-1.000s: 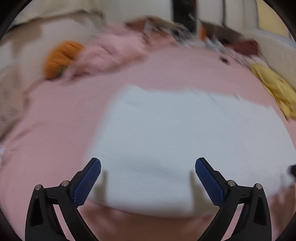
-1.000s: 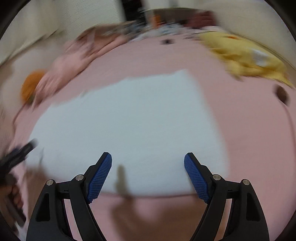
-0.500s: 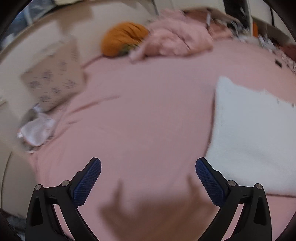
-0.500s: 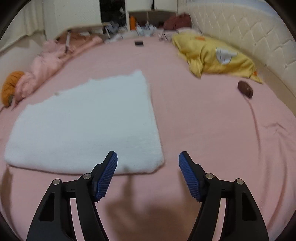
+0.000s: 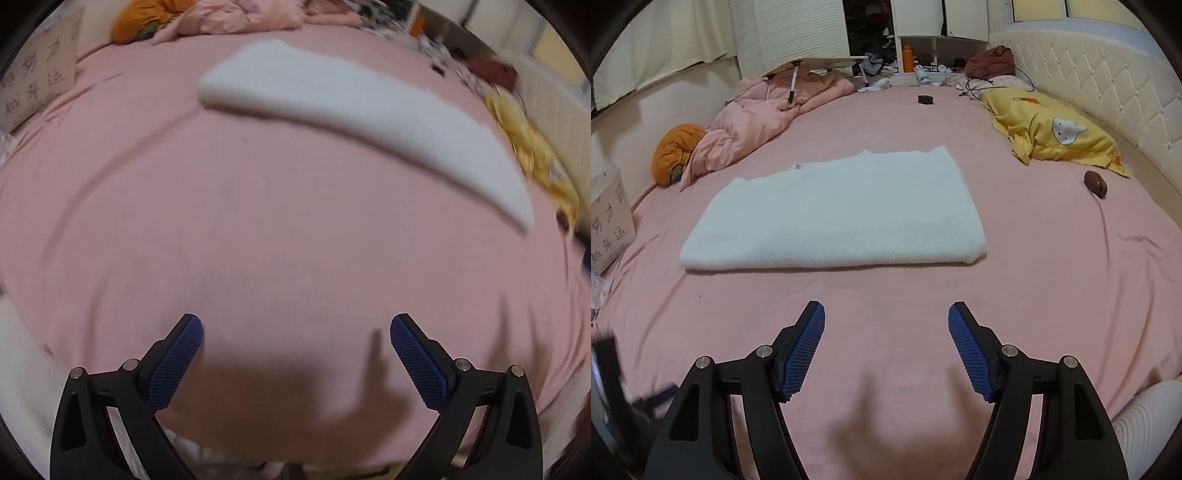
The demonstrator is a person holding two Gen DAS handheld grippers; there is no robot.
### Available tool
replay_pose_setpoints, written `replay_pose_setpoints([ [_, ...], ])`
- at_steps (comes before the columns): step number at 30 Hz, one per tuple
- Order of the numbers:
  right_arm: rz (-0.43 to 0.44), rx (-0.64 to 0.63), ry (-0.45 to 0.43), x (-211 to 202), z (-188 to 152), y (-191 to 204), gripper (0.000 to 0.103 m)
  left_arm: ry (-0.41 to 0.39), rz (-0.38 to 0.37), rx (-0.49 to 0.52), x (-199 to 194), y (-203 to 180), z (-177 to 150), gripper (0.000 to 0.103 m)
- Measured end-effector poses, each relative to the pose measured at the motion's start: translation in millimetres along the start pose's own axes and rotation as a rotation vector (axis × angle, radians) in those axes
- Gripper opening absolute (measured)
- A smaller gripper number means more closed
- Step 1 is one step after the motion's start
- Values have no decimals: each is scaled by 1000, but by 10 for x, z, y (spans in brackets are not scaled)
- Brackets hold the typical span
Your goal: Fold clothes
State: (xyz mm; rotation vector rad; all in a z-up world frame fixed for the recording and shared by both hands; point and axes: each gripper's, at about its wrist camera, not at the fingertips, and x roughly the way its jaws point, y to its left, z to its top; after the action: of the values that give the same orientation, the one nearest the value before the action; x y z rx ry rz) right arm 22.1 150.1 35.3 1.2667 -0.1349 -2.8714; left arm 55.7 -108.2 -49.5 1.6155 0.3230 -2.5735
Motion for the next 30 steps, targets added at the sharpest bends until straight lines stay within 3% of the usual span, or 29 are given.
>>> replay_pose_setpoints([
  [7,11,-10,-26,-274,28,23,70,-136,-93,-23,-454,-86,108,102],
  [13,23,-56,-104,-399,46,62,70,-217,-71,-24,-657,-111,172,102],
  [20,79,-33,-92,-280,163,28,70,-216,-28,-9,-726,-162,200,103],
  [22,64,-58,-112,-270,165,55,70,-218,-56,-24,-712,-135,225,102],
  [30,61,-23,-129,-65,246,72,70,-104,-217,-100,-251,-128,561,102],
])
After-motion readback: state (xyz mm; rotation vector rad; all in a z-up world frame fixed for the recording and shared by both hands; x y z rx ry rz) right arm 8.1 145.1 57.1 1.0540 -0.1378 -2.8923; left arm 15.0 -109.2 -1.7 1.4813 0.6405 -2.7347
